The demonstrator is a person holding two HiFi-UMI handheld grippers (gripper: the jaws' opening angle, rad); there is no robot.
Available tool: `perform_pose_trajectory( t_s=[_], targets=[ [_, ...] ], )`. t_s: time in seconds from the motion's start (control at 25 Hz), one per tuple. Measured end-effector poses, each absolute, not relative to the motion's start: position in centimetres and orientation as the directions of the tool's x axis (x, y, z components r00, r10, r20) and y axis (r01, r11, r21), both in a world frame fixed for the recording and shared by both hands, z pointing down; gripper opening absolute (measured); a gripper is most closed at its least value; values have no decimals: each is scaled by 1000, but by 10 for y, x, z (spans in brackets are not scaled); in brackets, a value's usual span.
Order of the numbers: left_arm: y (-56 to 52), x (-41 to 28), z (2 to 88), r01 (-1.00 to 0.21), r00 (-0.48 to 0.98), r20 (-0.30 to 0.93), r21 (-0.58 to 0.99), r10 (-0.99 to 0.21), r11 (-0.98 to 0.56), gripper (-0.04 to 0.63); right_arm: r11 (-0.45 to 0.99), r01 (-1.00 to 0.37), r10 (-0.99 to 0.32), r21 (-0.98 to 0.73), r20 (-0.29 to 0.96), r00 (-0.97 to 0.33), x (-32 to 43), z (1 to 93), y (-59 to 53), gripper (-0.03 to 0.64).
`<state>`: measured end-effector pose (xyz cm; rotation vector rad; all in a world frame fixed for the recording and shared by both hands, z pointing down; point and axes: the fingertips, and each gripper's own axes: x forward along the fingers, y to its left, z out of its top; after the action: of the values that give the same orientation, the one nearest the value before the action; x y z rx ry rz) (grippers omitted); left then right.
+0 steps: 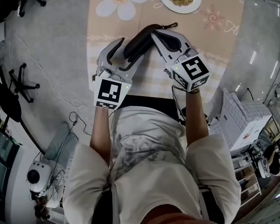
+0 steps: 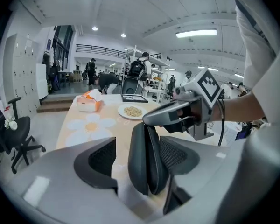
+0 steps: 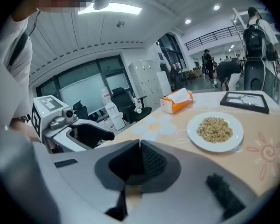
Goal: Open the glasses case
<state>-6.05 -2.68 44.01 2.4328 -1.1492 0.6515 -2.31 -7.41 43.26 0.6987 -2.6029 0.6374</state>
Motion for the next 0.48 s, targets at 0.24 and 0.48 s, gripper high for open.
perform_pose_trajectory(
  t_s=[0.24,0.48],
  targets=[
    [-44,-63,436,-780,562,548,102,-620,-617,314,762,-555,-391,-335,444,-806,-22,432,-75,18],
    [-52,-67,428,-789,557,525,93,-643,-607,295,758,-558,-397,-339,439,-806,-23,432,-76,18]
  ],
)
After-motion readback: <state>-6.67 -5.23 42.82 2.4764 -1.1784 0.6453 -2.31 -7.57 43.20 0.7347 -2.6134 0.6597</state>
